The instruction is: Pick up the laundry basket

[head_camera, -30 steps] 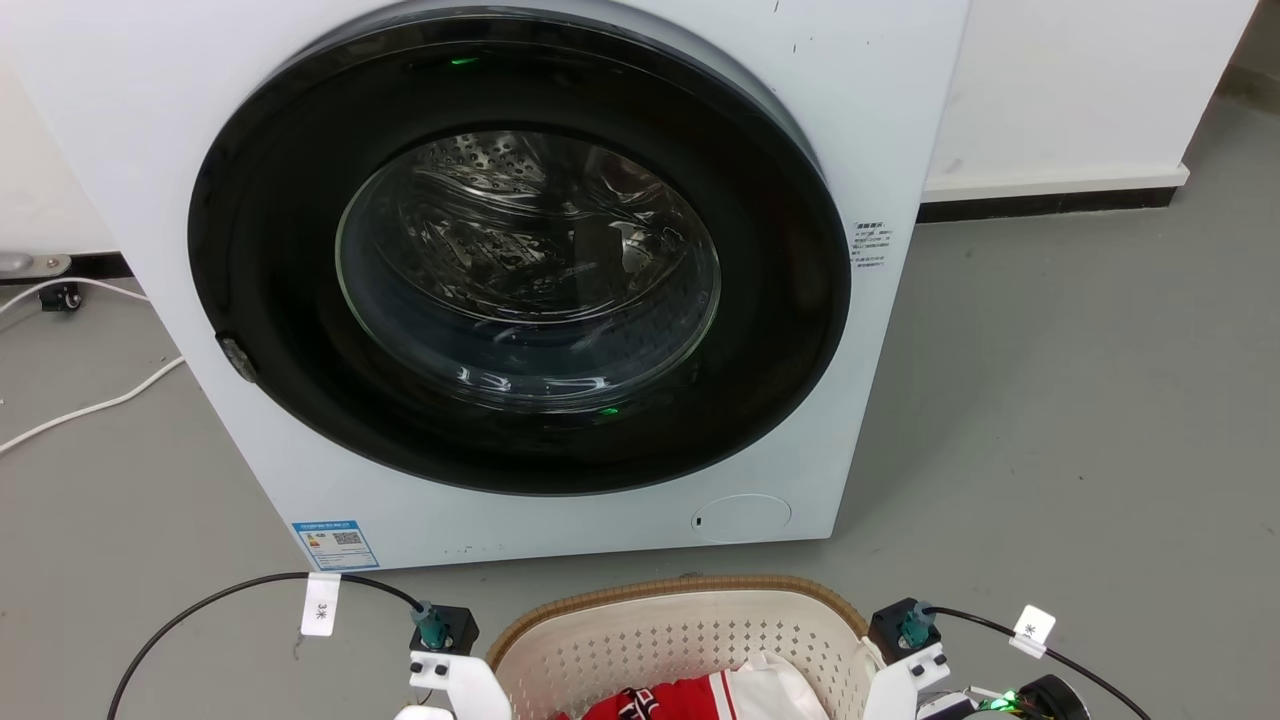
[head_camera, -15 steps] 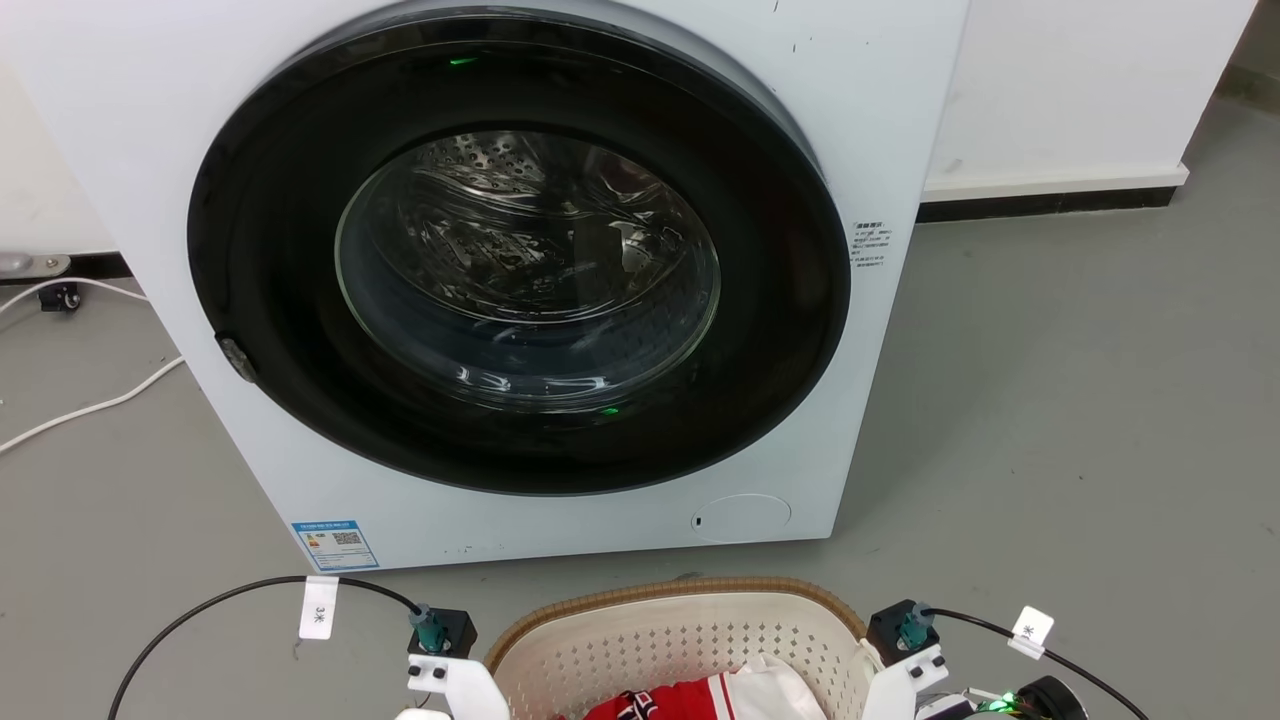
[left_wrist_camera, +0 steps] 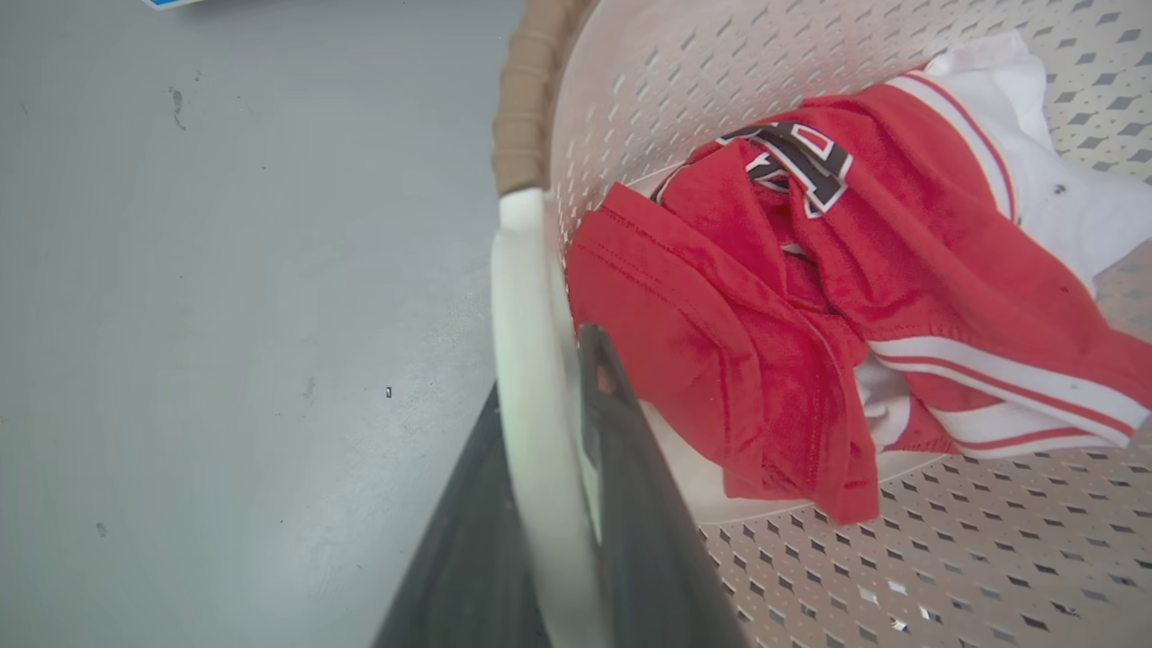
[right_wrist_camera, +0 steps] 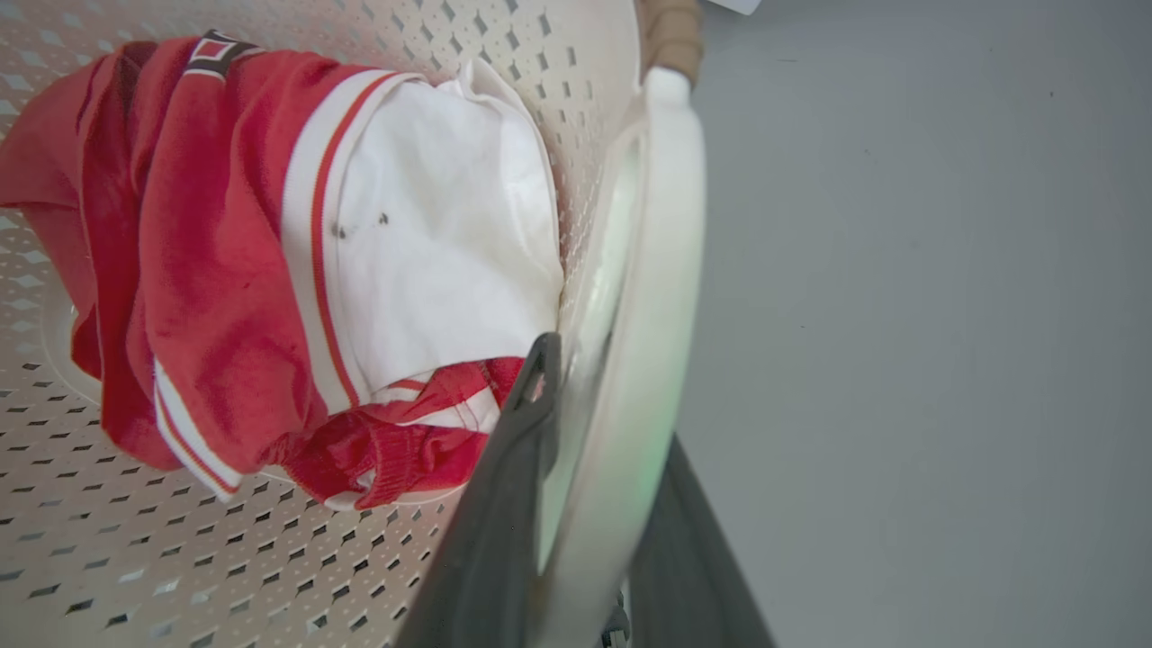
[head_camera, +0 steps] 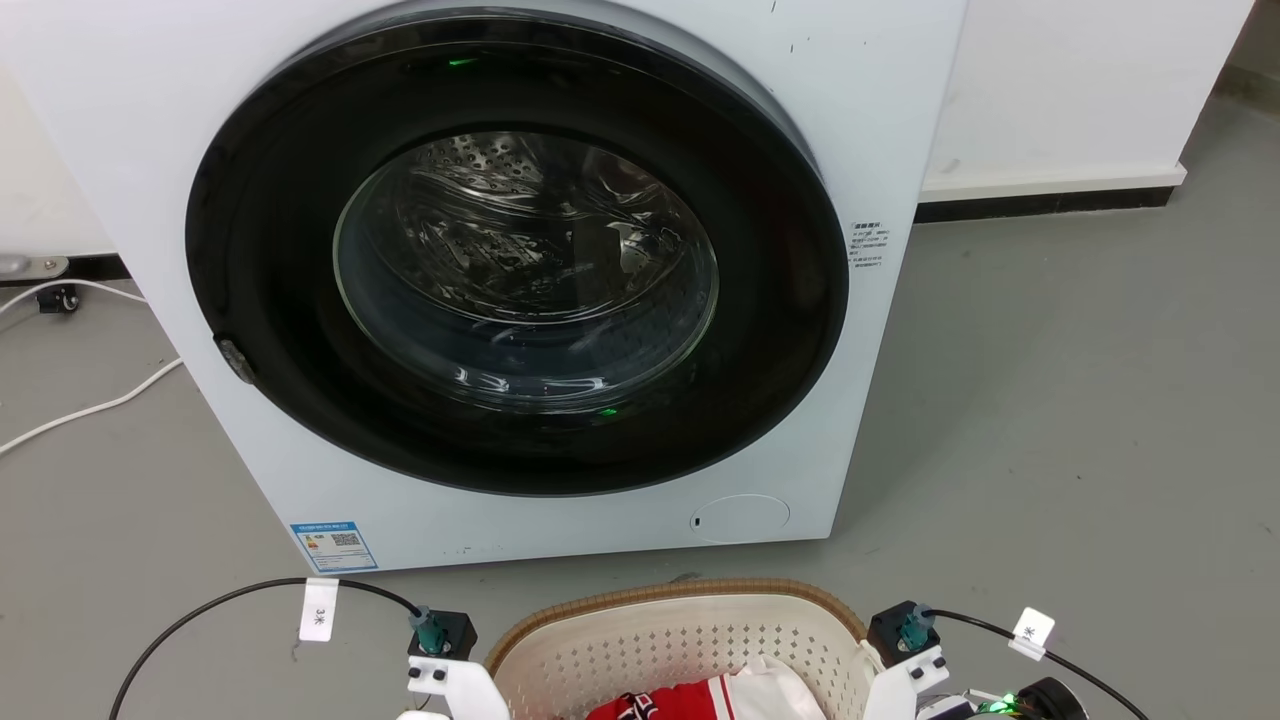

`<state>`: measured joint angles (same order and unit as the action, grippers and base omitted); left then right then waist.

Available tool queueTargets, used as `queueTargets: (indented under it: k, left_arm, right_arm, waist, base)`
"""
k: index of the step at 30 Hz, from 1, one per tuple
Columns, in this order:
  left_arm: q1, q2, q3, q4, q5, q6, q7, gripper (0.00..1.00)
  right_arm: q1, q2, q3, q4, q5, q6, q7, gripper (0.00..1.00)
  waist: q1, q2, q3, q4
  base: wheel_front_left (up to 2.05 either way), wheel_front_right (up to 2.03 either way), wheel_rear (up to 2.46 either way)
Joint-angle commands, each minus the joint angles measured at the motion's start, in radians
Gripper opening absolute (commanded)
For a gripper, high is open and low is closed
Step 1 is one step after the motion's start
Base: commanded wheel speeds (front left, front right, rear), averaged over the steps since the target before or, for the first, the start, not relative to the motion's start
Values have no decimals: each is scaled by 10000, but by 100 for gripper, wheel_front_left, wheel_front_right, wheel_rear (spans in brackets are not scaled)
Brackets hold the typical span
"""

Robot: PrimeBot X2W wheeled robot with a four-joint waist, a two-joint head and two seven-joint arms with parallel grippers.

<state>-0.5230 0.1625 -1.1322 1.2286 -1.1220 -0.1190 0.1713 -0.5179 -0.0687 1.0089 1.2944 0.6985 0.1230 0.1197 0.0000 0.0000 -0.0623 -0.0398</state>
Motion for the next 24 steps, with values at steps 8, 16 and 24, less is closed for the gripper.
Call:
queueTargets:
  k: [8, 16, 24]
  left_arm:
    - [-236, -189, -180, -131, -156, -205, -89, 0]
    - [-237, -178, -311, -102, -270, -202, -116, 0]
    - [-251, -168, -457, -88, -382, -198, -163, 0]
  right_arm:
    - [-192, 153, 158, -108, 73, 141, -108, 0]
    - [-205, 138, 225, -108, 131, 142, -99, 0]
    - [-163, 132, 284, -107, 200, 142, -115, 0]
  waist:
    - [0, 0, -2, -1]
    - [0, 0, 17, -31]
    - [0, 0, 10, -38]
  base:
    - [0, 0, 0]
    - [0, 0, 0]
    - [0, 0, 0]
